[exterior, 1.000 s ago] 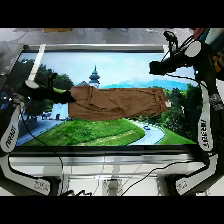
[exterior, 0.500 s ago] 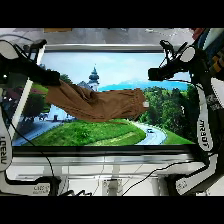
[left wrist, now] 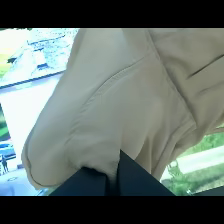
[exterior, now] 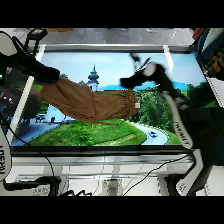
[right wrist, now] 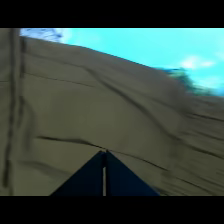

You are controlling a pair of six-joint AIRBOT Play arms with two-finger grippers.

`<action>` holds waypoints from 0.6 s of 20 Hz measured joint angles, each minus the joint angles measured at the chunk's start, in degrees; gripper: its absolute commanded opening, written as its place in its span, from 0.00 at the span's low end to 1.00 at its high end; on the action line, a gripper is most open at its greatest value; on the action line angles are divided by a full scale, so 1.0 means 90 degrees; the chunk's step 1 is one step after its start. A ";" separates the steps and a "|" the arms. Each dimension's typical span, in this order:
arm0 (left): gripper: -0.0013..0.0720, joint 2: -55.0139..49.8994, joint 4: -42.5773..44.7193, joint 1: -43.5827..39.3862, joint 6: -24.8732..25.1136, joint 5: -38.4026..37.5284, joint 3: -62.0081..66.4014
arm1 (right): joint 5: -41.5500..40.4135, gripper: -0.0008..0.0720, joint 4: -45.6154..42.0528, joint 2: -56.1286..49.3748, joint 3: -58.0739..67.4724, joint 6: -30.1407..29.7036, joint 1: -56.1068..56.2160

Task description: Fold the clothes and pants, and hang the long-sleeved shirts on hangers.

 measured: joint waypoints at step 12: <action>0.03 -0.0058 -0.0194 -0.0036 -0.0007 0.0386 0.0005 | -0.2679 0.06 0.1154 -0.1384 0.0039 0.0381 0.2555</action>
